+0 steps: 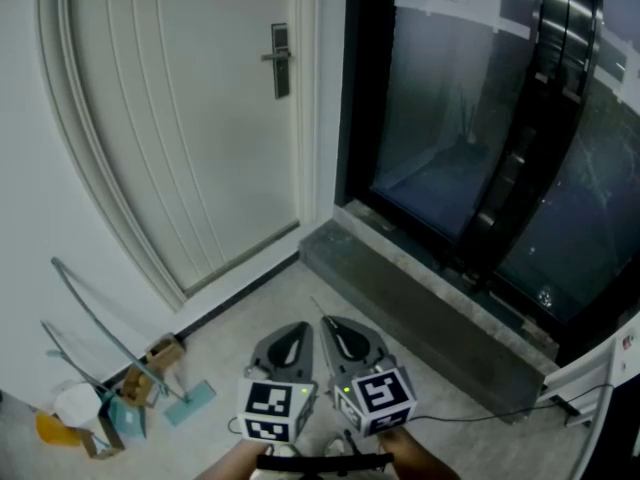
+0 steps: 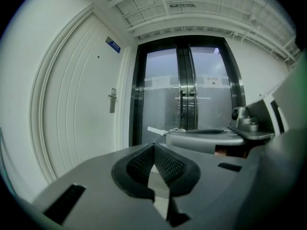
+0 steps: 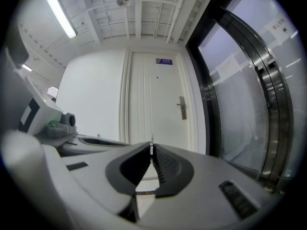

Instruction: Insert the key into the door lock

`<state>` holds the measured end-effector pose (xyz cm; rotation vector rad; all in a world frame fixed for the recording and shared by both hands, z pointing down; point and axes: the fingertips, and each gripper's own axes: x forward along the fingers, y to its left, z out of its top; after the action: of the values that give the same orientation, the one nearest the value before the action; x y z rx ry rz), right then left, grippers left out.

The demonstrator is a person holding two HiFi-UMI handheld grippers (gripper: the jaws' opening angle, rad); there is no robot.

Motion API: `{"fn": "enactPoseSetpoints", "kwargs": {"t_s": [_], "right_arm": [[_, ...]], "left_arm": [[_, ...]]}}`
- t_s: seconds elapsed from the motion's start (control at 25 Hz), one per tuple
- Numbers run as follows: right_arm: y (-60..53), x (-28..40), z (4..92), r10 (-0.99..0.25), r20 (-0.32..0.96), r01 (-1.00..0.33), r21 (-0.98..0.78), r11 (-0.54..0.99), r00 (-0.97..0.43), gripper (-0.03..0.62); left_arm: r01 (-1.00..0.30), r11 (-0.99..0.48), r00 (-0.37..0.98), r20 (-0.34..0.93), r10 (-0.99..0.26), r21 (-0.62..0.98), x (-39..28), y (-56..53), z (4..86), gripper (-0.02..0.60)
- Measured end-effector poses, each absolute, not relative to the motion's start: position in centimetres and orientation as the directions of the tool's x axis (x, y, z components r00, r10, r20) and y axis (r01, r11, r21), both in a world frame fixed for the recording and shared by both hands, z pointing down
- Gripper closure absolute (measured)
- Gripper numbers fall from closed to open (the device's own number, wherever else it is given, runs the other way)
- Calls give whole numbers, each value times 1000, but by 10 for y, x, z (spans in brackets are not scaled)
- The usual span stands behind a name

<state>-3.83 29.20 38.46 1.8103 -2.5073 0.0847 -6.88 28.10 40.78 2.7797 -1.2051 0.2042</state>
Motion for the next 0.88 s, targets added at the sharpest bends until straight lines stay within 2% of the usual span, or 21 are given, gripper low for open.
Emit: {"fn": "enactPoseSetpoints", "kwargs": {"t_s": [0.44,0.88], "right_arm": [[295,-32,376,-940,52,-940,-72,334,-338,572],[304,5,386,-931,62,-931,-95,353,-360,572]], "left_arm": [[-739,-674,667,165,-727,15,-53,283,405,578],[-746,-666,654,181,-734,-5,-13,290,410,578]]}}
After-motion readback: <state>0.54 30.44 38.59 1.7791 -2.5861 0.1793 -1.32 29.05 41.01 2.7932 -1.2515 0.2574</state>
